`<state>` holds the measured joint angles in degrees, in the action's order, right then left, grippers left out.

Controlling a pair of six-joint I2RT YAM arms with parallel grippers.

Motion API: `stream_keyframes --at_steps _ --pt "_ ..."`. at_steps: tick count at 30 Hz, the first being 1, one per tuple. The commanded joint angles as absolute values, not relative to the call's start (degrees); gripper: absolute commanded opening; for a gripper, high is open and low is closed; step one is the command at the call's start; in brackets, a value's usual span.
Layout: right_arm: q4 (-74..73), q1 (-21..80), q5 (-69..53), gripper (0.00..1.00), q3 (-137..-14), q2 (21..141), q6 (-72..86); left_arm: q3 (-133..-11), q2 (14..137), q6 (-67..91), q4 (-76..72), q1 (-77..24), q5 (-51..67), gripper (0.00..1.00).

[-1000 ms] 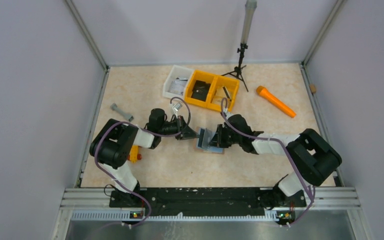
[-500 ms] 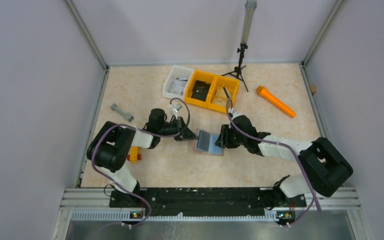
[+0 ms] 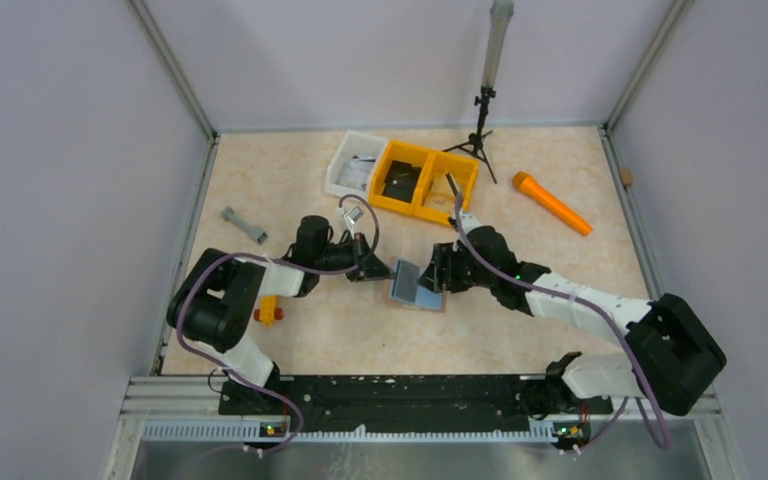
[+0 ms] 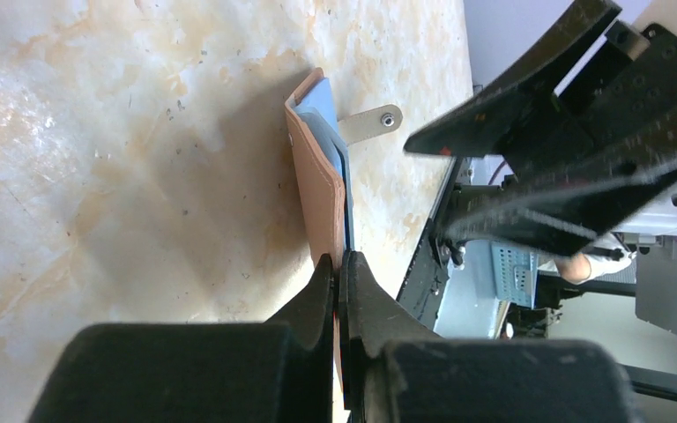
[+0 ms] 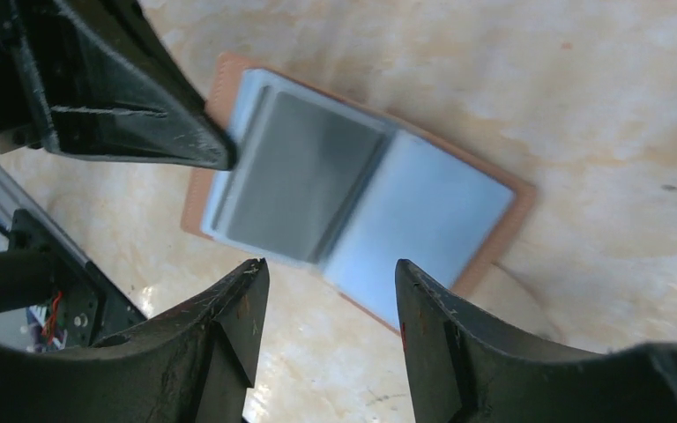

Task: Take the credit cards out of the card holder
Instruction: Remove the credit card from the card holder.

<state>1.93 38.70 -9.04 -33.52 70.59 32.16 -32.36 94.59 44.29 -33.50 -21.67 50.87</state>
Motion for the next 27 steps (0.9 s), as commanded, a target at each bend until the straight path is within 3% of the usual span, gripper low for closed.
stream_keyframes --at_steps 1,16,23,27 --pt "3.76 44.86 -7.84 0.57 -41.33 76.42 31.95 -34.26 92.17 42.21 -33.83 -21.69 50.53 0.0" --pt "7.37 47.38 -5.22 0.57 -44.63 88.43 34.45 -33.82 92.77 42.41 -34.5 -21.88 51.08 0.0" --pt "7.46 47.2 -3.15 0.29 -43.51 90.26 35.06 -33.68 93.05 43.07 -35.36 -21.84 51.59 0.0" --pt "7.12 46.78 -2.1 0.23 -42.93 90.59 35.0 -33.57 93.4 43.91 -36.61 -21.87 52.22 0.0"
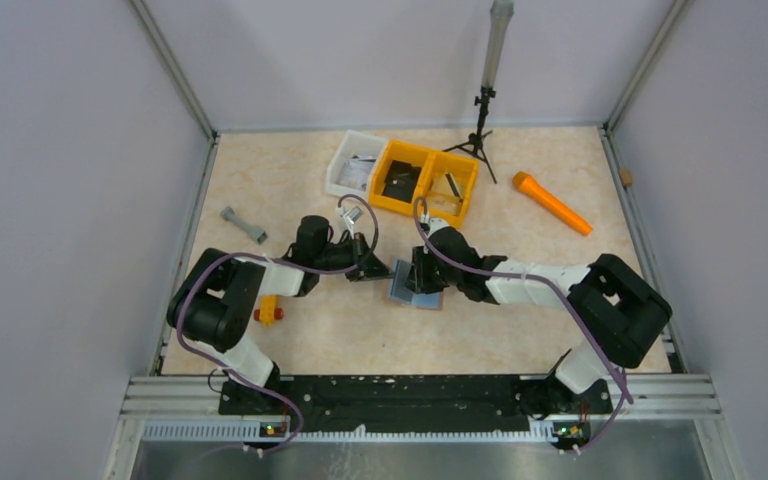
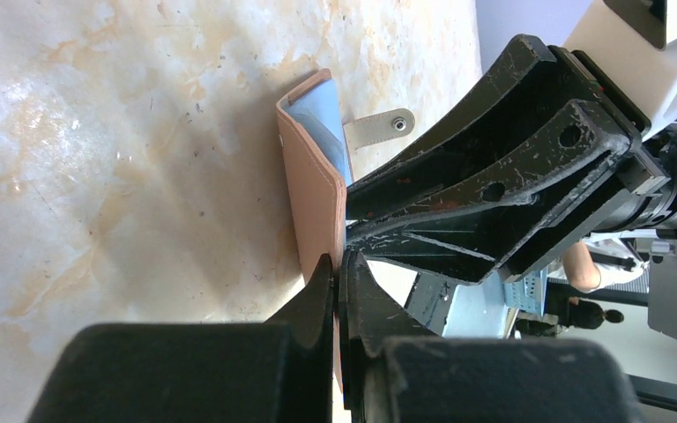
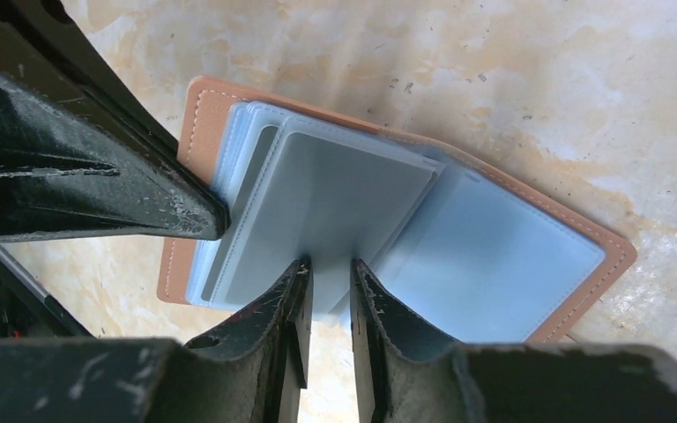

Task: Take the credit cards out of the card holder
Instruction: Remove the credit card from the card holder.

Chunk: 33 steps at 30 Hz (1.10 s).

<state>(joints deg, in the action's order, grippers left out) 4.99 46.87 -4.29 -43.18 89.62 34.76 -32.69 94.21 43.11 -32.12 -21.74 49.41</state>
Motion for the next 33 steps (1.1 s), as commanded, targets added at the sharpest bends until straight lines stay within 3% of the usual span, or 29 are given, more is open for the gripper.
stream_keyframes --at_steps 1,7,13,20,26,33 --pt "7.4 46.54 -2.22 0.23 -42.63 90.68 35.03 -33.5 93.55 44.07 -36.84 -21.88 52.35 0.0" --pt "6.64 45.23 -1.87 0.07 -41.83 91.39 34.39 -33.39 93.87 44.56 -37.62 -21.84 52.63 0.0" --pt "2.18 44.74 3.82 0.06 -41.03 90.14 32.09 -33.49 93.04 43.62 -36.0 -21.84 51.96 0.0" --pt "-2.24 43.18 6.64 0.05 -38.67 85.77 29.8 -37.71 88.11 35.14 -17.31 -22.01 45.24 0.0" --pt "-1.26 42.04 4.96 0.06 -34.81 78.35 29.2 -47.56 83.53 26.14 9.84 -26.01 30.37 0.0" --pt "-0.36 42.01 0.18 0.08 -33.71 75.06 29.16 -53.88 84.76 24.92 20.66 -29.23 22.53 0.0"
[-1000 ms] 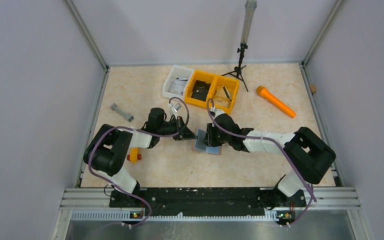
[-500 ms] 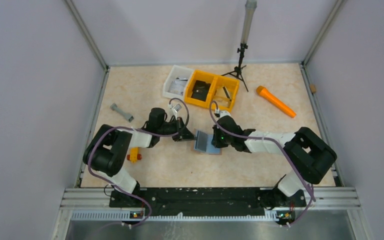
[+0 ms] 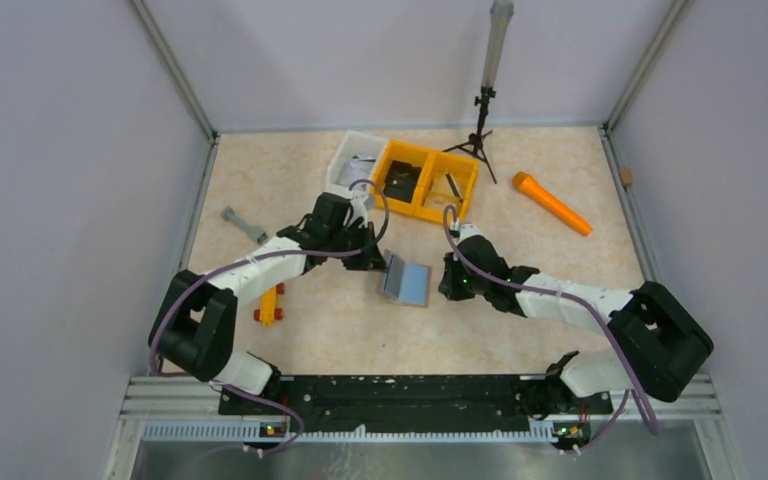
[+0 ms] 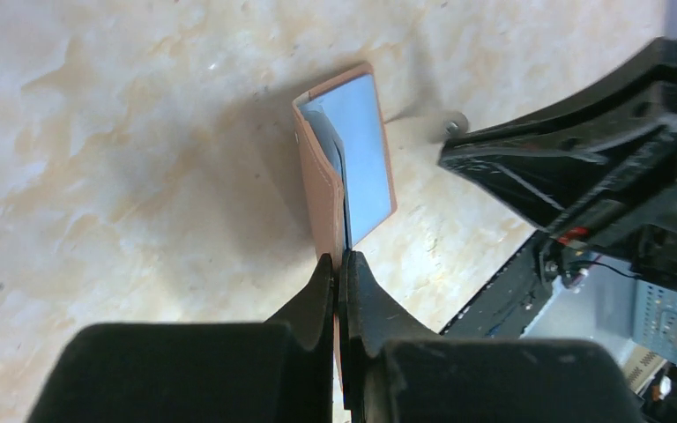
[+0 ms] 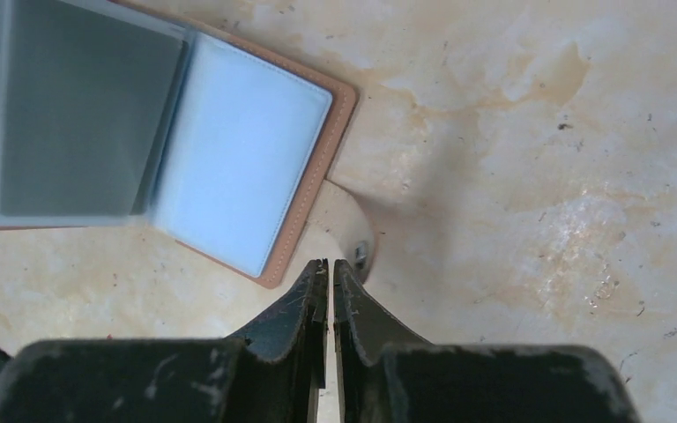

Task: Take the credit cards out of the card holder
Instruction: Remove the credit card from the card holder.

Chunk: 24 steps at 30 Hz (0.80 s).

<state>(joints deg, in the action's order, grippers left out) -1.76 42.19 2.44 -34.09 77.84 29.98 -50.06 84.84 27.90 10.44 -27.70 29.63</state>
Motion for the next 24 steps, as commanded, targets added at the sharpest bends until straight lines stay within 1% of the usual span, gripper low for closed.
stream_keyframes --at_steps 1,6,10,18,24 --pt "-0.35 42.0 -1.15 0.09 -33.71 74.47 29.14 -54.87 85.14 24.52 21.97 -29.78 21.39 0.0" --pt "2.33 42.02 -4.03 0.11 -34.14 72.12 29.49 -60.88 88.47 23.48 29.15 -33.55 14.63 0.0" --pt "5.75 42.02 -7.12 0.13 -33.5 73.48 30.7 -65.57 91.81 23.2 33.76 -37.18 9.69 0.0" --pt "12.46 41.86 -10.73 0.13 -30.21 75.67 33.27 -71.01 97.44 24.06 36.77 -42.3 7.1 0.0" --pt "16.02 40.47 -12.25 0.14 -28.28 79.36 34.94 -73.66 97.52 24.19 38.91 -43.9 4.44 0.0"
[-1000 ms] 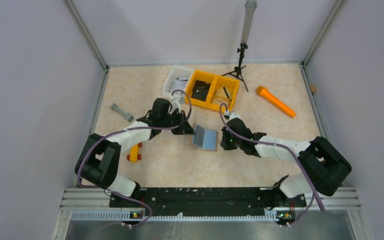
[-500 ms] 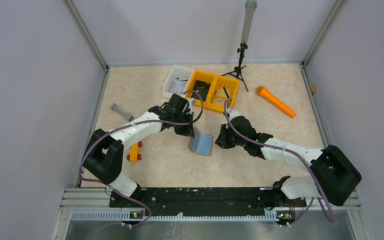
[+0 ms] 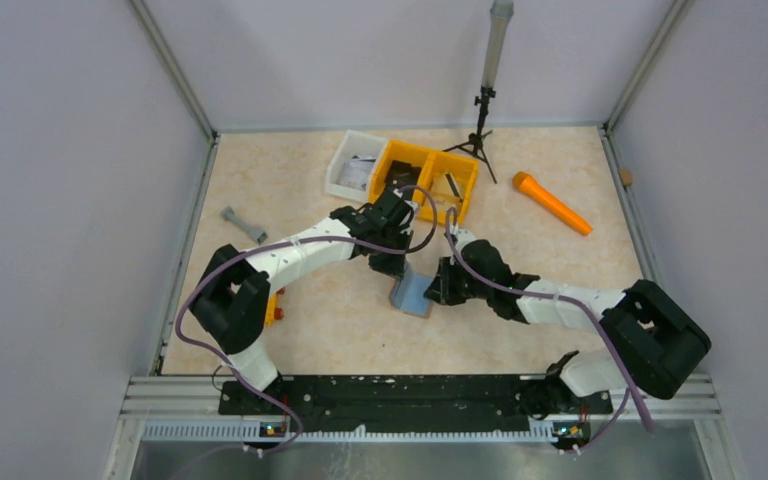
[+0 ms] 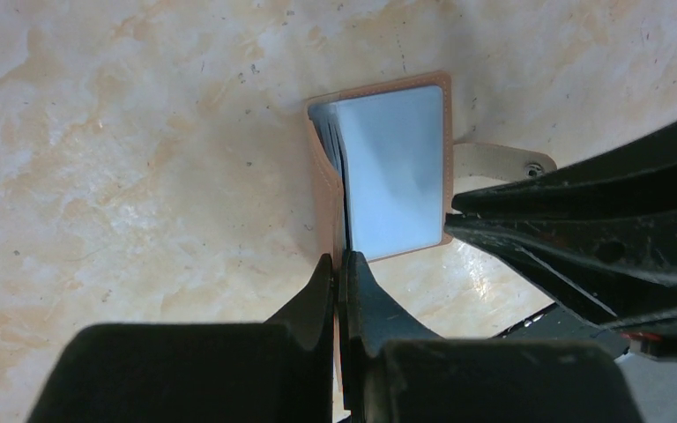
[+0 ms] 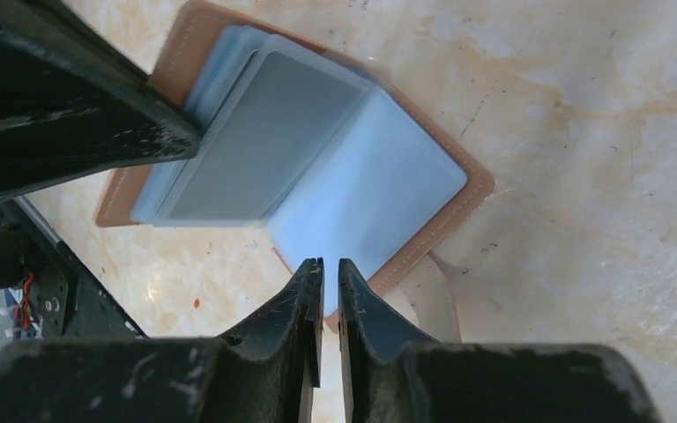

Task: Take the credit cards out of the card holder
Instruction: Remove the credit card from the card holder.

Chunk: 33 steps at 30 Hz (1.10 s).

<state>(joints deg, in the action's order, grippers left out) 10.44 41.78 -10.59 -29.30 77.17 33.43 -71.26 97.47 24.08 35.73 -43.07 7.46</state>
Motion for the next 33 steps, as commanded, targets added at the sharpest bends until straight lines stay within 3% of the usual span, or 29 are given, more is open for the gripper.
stream_keyframes --at_steps 1,22,27,33 --pt "15.97 40.31 -12.06 0.13 -28.14 80.2 34.98 -74.16 97.37 24.25 39.83 -44.13 3.42 0.0" --pt "28.54 37.71 -17.76 0.08 -24.49 90.95 39.9 -75.79 92.79 24.59 40.35 -46.47 6.9 0.0" --pt "27.46 37.36 -18.07 0.08 -24.31 89.47 39.8 -73.53 93.76 25.02 39.88 -45.94 3.78 0.0" --pt "21.24 36.0 -16.22 0.12 -24.23 83.17 37.68 -63.87 89.57 26.23 29.8 -40.77 12.39 0.0"
